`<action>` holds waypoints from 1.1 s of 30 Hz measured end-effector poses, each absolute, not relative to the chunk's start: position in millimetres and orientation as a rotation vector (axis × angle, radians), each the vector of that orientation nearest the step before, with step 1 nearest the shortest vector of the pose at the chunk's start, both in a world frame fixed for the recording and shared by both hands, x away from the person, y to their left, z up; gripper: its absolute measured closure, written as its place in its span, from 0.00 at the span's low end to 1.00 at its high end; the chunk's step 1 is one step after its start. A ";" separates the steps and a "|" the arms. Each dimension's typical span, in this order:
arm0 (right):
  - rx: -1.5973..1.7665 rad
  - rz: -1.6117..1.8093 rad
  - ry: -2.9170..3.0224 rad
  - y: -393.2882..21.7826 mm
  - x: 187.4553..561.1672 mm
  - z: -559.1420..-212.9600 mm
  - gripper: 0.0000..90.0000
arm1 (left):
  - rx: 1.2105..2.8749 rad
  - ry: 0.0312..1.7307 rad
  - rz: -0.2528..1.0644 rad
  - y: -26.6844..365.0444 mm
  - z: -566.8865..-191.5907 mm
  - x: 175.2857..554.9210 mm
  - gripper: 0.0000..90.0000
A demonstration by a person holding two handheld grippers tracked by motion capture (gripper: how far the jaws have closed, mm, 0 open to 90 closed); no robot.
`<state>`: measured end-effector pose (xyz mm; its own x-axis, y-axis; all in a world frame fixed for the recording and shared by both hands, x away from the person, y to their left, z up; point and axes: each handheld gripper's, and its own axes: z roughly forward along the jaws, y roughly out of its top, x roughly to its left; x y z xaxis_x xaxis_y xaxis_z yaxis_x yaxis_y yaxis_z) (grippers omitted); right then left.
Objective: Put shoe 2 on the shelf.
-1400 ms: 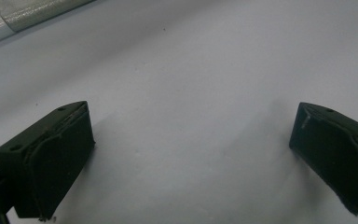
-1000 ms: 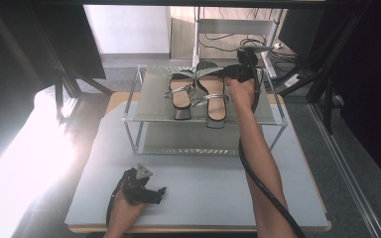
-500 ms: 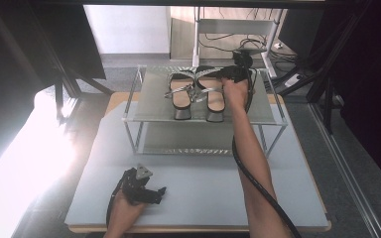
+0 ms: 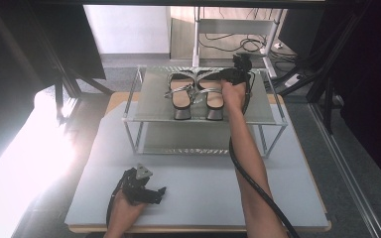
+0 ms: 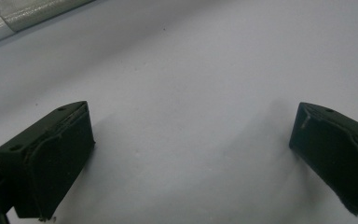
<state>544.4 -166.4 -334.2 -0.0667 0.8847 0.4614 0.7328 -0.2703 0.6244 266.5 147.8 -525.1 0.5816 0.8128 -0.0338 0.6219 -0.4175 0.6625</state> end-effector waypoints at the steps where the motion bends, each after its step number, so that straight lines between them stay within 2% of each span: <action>1: 2.018 1.264 1.768 -166.1 544.4 -334.6 0.69 | 2.176 1.136 0.388 147.8 -525.1 266.5 0.00; 12: 1.821 1.264 1.928 -170.2 535.6 -328.3 0.45 | 2.176 1.136 0.389 147.7 -525.1 266.5 0.00; 33: 1.455 1.263 2.004 -209.9 488.8 -308.1 0.21 | 2.174 1.137 0.391 147.5 -525.2 266.4 0.00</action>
